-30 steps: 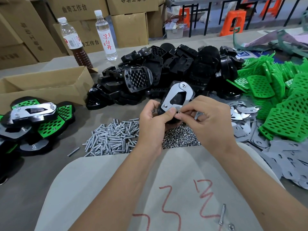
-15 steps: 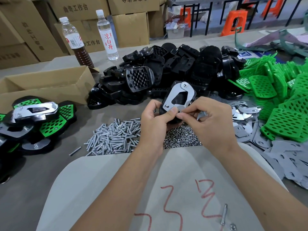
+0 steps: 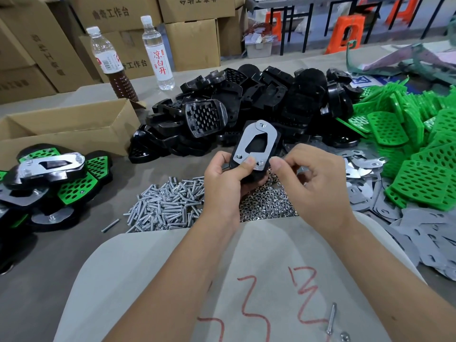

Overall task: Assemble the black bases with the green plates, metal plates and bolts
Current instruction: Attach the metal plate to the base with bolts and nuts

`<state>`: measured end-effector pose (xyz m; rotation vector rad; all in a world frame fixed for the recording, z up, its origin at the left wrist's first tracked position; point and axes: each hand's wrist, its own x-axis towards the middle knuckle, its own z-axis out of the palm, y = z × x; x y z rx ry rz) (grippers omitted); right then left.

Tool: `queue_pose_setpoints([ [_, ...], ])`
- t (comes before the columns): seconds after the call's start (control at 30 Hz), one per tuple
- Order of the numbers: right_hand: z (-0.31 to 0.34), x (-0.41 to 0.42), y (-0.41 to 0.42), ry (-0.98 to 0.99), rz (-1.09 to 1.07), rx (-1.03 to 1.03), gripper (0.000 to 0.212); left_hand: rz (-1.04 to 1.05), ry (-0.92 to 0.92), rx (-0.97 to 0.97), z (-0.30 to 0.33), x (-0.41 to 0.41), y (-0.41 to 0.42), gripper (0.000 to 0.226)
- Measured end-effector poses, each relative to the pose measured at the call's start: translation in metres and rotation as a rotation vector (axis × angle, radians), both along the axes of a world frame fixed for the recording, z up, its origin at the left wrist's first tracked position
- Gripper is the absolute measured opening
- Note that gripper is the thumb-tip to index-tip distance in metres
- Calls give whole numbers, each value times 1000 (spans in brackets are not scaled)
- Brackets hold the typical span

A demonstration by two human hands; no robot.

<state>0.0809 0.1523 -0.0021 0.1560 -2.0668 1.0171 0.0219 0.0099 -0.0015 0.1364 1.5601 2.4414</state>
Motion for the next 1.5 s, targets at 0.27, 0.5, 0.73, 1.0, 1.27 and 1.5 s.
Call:
queue_pose_setpoints([
  [0.27, 1, 3, 1, -70, 80, -185, 56, 0, -30, 57, -2, -3, 1, 12],
  [0.5, 0, 2, -2, -129, 193, -262, 53, 2, -24, 46, -4, -2, 1, 12],
  [0.73, -4, -3, -1, -137, 160, -150, 14, 1, 0, 6, -1, 0, 1, 11],
  [1.0, -4, -6, 1, -93, 73, -42, 19, -16, 70, -51, 0, 3, 2, 14],
  [1.27, -1, -4, -6, -70, 50, -88, 10, -51, 36, 3, 4, 6, 2, 14],
  [1.5, 1, -4, -12, -2, -74, -77, 19, -114, 39, 27, 8, 7, -1, 16],
])
